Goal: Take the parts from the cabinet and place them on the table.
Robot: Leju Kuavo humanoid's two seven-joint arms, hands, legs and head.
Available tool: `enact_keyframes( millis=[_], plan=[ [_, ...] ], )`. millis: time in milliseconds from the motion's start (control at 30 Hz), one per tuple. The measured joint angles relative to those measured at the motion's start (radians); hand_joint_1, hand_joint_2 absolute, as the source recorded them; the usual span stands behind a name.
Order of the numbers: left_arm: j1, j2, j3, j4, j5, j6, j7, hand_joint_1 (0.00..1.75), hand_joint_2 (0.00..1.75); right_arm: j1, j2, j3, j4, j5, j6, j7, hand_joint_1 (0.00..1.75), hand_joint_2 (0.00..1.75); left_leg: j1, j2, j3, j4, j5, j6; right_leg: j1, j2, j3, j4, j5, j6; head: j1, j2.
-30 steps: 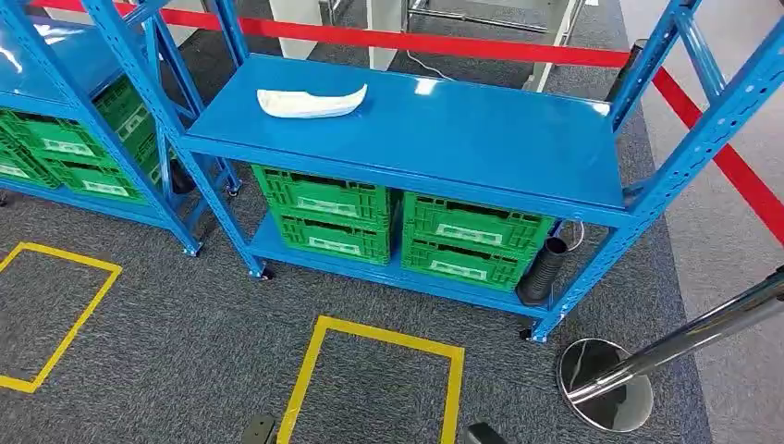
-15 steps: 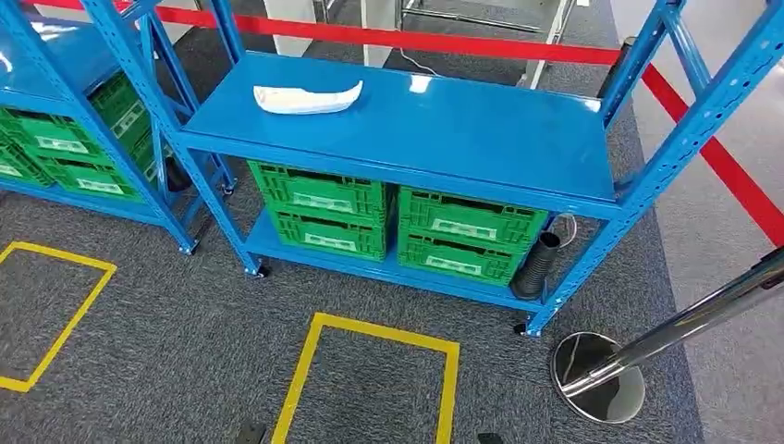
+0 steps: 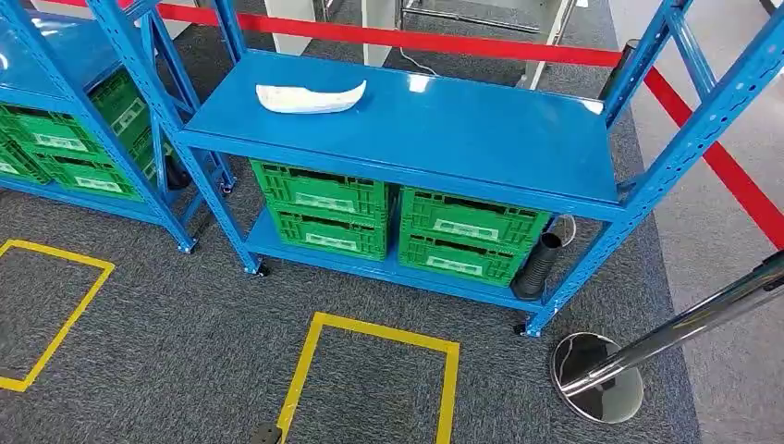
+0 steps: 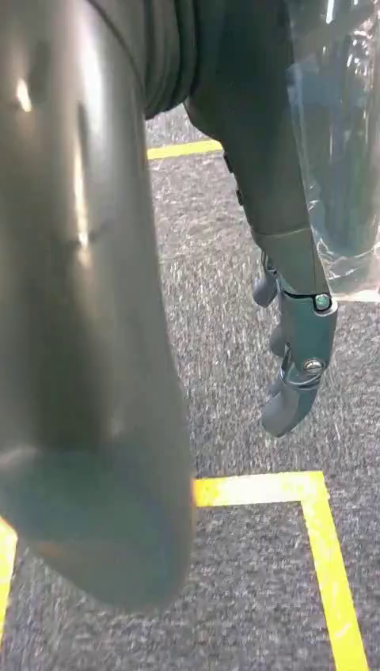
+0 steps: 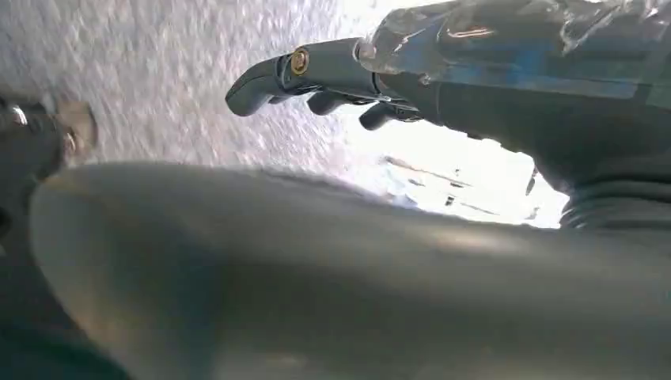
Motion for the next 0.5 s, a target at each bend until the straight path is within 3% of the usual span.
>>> enact_keyframes(
  millis=[100, 233, 400, 500],
  plan=[
    [0.0, 0.006, -0.004, 0.0, 0.005, 0.014, 0.0, 0.0, 0.0, -0.001, 0.002, 0.01, 0.001, -0.011, 0.016, -0.002, 0.0, 0.0, 0.0, 0.0, 0.001, -0.002, 0.0, 0.0, 0.0, 0.0, 0.0, 0.0, 0.0, 0.0, 0.0, 0.0],
    [0.0, 0.02, -0.005, 0.0, 0.012, 0.038, -0.001, 0.0, 0.0, -0.006, 0.0, 0.044, 0.003, 0.011, -0.042, -0.049, 0.0, 0.0, 0.001, 0.0, 0.002, -0.004, 0.001, -0.001, 0.0, 0.0, 0.0, 0.0, -0.001, -0.001, 0.0, 0.0],
    [-0.002, 0.031, -0.008, 0.0, -0.018, 0.027, -0.006, 0.0, 0.0, -0.009, -0.03, 0.081, 0.003, 0.009, -0.08, -0.15, 0.0, 0.0, 0.001, 0.0, 0.002, -0.004, 0.001, -0.001, 0.0, 0.0, 0.0, 0.0, -0.001, -0.001, 0.0, 0.0],
    [-0.023, 0.031, -0.014, -0.002, -0.062, 0.039, -0.04, 0.0, 0.0, -0.013, -0.052, 0.11, 0.003, 0.009, -0.102, -0.189, 0.0, 0.0, 0.0, 0.0, 0.002, -0.004, 0.001, -0.001, 0.0, 0.0, 0.0, 0.0, -0.001, -0.001, 0.0, 0.0]
  ],
)
